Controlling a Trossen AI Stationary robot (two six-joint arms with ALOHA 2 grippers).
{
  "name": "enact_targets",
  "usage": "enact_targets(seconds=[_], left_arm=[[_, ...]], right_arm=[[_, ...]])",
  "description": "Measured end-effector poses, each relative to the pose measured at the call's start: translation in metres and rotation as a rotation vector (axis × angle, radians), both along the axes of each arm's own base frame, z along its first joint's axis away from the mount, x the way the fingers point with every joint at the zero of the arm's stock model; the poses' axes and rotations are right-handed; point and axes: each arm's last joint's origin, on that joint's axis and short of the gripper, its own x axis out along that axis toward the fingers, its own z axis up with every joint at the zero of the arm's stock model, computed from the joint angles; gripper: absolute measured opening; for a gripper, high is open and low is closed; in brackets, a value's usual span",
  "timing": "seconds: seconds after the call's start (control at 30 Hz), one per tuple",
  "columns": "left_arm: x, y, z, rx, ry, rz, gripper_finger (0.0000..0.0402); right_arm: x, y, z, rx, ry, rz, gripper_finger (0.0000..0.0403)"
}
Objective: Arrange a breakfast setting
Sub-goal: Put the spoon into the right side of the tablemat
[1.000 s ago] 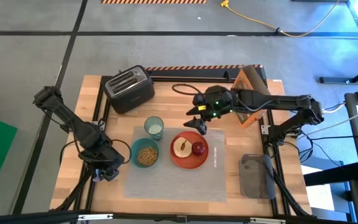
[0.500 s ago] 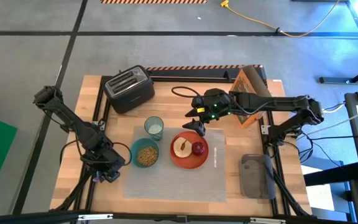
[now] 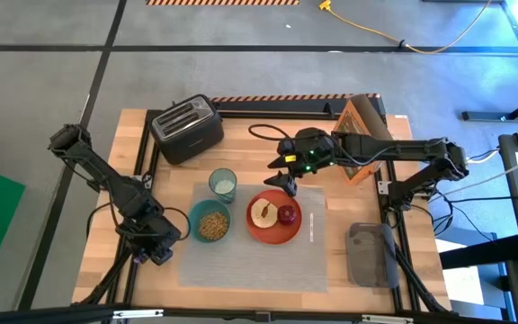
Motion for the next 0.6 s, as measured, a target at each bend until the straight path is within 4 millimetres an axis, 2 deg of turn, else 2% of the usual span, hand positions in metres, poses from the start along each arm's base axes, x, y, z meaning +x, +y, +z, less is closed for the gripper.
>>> enact_targets(seconds=[0.1, 0.3, 0.6], left_arm=[[0.001, -0.001, 0.0, -0.016, -0.004, -0.003, 0.0072], [0.0, -0.002, 0.003, -0.045, 0.015, -0.014, 0.0076], [0.007, -0.006, 0.032, -0.103, -0.063, -0.014, 0.0079]], right_arm=[[0.0, 0.0, 0.0, 0.0, 0.0, 0.0, 0.0298], [0.0, 0.0, 0.0, -0.006, 0.001, -0.01, 0.0298], [0.0, 0.0, 0.0, -0.014, 0.0, -0.009, 0.0298]])
